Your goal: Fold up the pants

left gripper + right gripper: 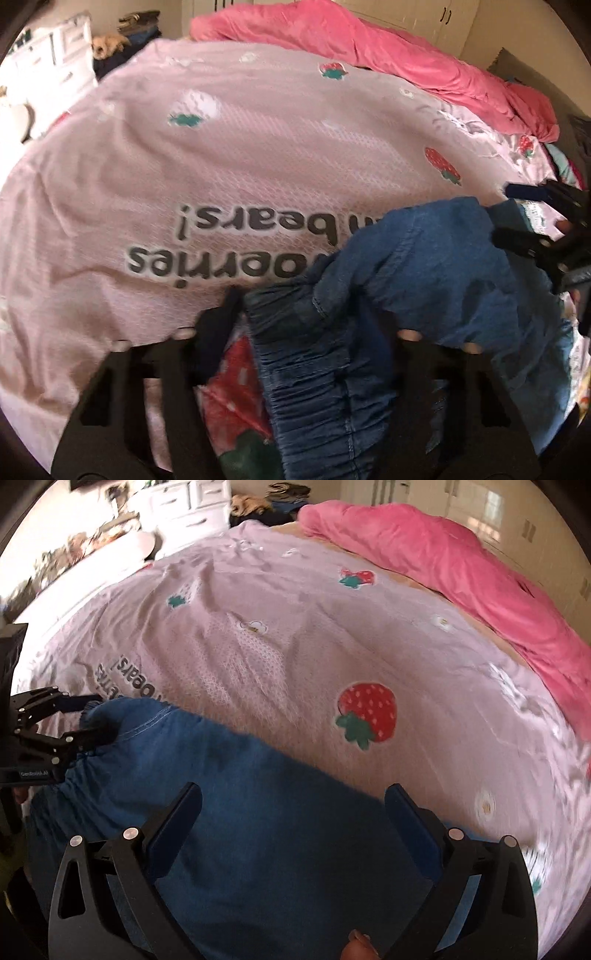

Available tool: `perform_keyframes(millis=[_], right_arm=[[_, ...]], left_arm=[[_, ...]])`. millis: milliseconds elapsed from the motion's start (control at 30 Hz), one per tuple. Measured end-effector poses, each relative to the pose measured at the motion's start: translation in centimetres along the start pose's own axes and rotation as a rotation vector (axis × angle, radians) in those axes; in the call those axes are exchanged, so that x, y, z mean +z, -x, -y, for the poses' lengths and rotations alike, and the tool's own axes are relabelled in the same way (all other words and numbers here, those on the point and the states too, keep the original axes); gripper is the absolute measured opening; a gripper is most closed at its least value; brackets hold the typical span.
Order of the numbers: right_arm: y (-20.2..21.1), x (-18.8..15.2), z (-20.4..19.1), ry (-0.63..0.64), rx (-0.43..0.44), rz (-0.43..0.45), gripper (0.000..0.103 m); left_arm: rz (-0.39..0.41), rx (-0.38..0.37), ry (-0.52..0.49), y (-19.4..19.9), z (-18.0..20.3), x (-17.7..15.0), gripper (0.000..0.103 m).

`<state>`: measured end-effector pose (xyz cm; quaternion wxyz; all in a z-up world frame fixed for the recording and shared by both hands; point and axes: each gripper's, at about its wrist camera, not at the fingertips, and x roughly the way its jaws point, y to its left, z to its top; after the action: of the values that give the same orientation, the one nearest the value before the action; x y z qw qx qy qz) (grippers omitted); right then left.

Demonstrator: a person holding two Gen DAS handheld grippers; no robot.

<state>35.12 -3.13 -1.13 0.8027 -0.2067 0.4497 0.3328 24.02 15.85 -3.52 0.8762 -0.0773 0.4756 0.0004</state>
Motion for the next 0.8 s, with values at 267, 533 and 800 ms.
perform_keyframes(millis=[267,533,800], right_arm=[[-2.1,1.0,-1.8,0.215,-0.034,-0.022,0.099],[-3.6,1.2,-2.8,0.26,-0.036,-0.023,0.095],[-3.4,0.4,-4.3,0.214,0.109,0.024,0.017]], left_arm=[[0.103,0.007,-0.054,2.3,0.6,-0.3,0.032],[0.176,0.005,-0.08,4.3,1.6,-0.4,0.032],[0.207,0.017,-0.088,5.0,1.8,-1.2,0.032]])
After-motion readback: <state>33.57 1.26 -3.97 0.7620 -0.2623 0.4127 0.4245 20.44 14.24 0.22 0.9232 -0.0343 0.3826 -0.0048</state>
